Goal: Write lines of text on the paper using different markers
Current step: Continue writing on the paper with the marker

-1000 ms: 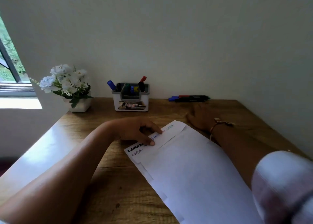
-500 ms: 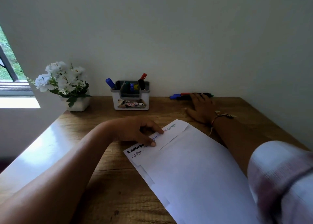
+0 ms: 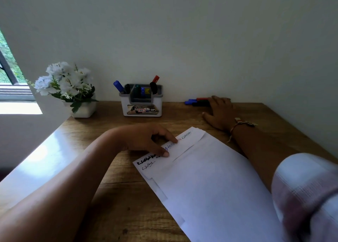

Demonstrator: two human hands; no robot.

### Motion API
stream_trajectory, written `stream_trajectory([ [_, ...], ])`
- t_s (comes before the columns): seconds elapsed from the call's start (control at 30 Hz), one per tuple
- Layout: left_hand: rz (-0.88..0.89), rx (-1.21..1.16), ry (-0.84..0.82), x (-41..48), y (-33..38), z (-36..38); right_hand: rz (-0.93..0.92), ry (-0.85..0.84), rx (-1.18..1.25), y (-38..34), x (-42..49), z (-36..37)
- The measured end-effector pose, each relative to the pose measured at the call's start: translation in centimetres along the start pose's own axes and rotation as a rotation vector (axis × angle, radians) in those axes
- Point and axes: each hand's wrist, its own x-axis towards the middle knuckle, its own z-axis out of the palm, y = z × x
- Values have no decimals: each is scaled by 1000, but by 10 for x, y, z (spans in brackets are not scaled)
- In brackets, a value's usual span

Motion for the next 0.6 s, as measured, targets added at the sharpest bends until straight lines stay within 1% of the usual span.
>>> stream_trajectory([
  [0.23,8,-30,-11,1,-2,0,18,43,26,2,2,3],
  [0.37,14,-50,-12,1,-1,1,50,-52,80,1,5,5],
  [0.5,8,-58,-14,0,-1,0,46,9,41,0,3,2],
  [0.6,10,-66,-15,0,-1,0,32,23,0,1,1,0],
])
